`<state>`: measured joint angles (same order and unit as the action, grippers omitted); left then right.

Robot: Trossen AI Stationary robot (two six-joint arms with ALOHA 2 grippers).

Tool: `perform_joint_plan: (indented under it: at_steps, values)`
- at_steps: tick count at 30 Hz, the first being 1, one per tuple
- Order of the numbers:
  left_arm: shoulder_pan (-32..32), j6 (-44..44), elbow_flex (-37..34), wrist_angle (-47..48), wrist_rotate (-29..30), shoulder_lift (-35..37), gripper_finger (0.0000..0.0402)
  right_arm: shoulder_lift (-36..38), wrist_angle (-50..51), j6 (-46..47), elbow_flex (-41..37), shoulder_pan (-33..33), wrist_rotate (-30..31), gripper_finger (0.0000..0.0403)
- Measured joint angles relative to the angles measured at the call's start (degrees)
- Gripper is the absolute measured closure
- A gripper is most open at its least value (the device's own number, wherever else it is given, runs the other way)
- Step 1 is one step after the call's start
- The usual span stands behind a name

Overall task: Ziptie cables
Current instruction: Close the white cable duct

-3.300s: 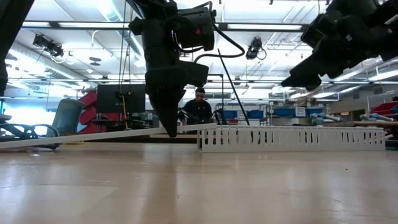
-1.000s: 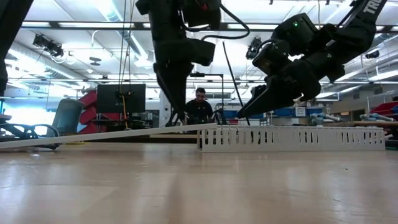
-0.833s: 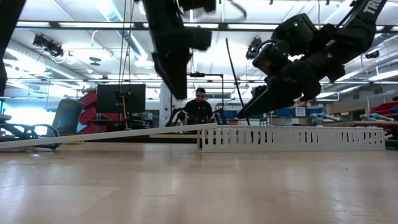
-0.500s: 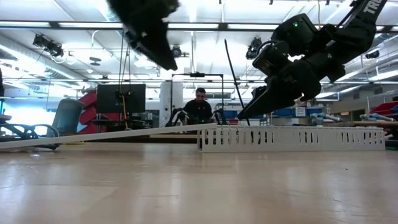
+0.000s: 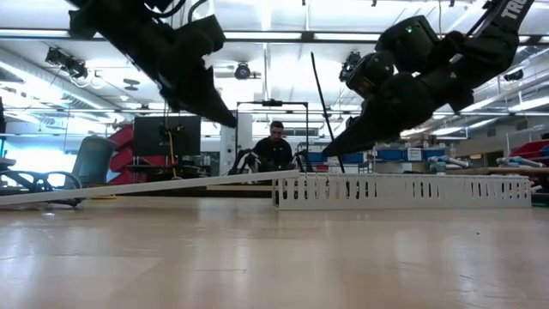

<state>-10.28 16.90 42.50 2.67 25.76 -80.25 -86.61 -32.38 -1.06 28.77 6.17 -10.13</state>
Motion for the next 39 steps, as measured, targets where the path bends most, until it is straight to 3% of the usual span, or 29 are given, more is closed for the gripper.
perform_joint_plan:
  at_steps: [6,12,22,28,34,39]
  values:
    - [0.2,-2.0,0.0,-2.5,-4.4,0.0,0.0399,0.0,-2.7,0.0,0.0,0.0,0.0,0.0208]
    - [0.2,-1.7,-0.7,-4.1,-5.1,0.0,0.0401,0.0,-2.2,-1.0,0.6,0.0,0.2,0.0209]
    - [0.2,-2.0,-0.7,-5.9,-6.8,-0.4,0.0401,-1.5,19.4,-8.6,11.9,0.6,0.0,0.0206]
    - [0.2,-1.5,-0.7,-6.9,-7.3,-2.9,0.0401,-2.5,26.2,-11.8,15.0,1.1,-0.5,0.0173]
    - [0.2,-1.7,-0.7,-10.0,-7.7,-5.2,0.0401,-5.8,26.3,-12.8,17.2,1.1,-0.6,0.0128]
    - [0.2,-1.9,-0.7,-9.7,-7.7,-5.4,0.0401,-8.6,27.2,-13.9,19.3,0.7,-0.4,0.012]
